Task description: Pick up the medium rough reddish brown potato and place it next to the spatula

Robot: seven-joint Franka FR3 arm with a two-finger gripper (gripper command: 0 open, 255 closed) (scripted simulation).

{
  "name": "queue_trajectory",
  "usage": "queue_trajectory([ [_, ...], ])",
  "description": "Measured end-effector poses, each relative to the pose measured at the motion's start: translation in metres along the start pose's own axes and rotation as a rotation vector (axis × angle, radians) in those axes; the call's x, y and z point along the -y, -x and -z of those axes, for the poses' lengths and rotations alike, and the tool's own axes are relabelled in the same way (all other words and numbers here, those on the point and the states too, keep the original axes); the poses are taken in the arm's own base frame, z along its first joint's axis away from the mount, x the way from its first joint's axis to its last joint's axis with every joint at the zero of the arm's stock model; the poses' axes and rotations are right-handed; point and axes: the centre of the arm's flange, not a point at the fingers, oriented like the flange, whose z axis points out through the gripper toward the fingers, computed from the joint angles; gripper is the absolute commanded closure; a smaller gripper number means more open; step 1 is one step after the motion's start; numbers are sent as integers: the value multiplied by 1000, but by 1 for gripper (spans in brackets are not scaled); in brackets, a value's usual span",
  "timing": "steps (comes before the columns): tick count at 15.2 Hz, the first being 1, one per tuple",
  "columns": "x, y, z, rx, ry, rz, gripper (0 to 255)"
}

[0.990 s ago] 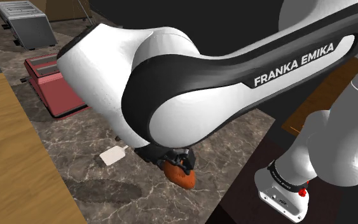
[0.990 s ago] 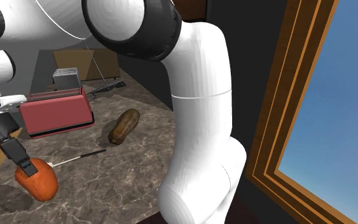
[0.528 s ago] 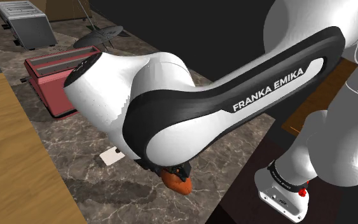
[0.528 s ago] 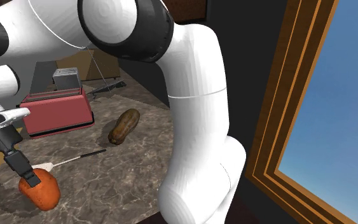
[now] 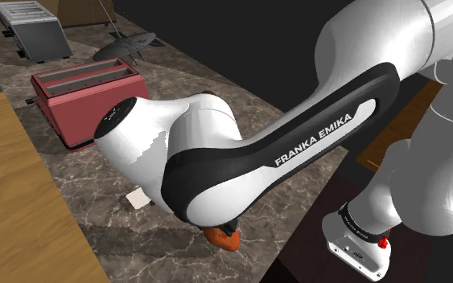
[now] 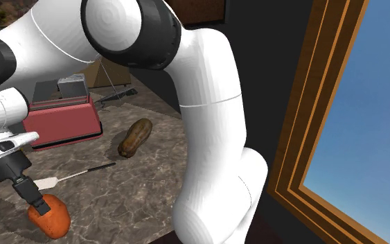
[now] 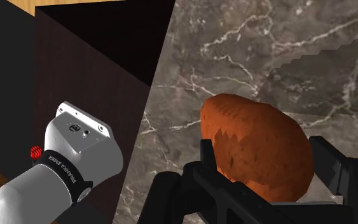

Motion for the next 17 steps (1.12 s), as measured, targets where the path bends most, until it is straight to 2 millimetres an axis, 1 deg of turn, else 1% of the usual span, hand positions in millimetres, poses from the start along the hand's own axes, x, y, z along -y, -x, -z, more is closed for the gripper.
queue_trajectory([
  [8, 16, 6, -32, 5, -12, 1, 255],
  [14, 18, 8, -35, 5, -12, 2, 255],
  [15, 18, 7, -34, 4, -10, 2, 0],
  [17, 19, 6, -38, 1, -3, 1, 0],
])
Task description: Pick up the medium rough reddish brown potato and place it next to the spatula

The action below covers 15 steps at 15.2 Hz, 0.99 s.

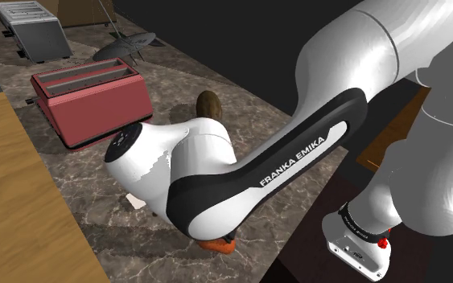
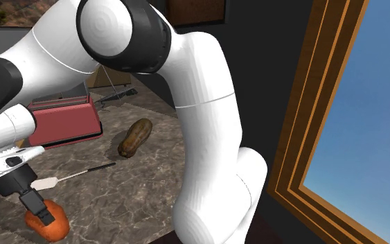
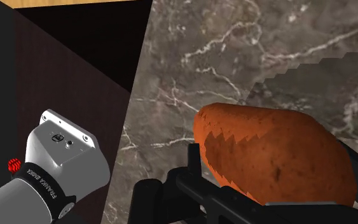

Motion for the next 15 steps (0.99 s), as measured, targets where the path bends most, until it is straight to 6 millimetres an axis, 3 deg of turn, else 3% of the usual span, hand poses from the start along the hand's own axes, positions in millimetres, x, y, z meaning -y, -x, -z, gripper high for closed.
queue_trajectory([
  [4, 0, 0, -2, -1, 3, 0, 0],
  [9, 0, 1, 42, -1, 2, 0, 0],
  [15, 0, 0, 48, -1, 3, 0, 0],
])
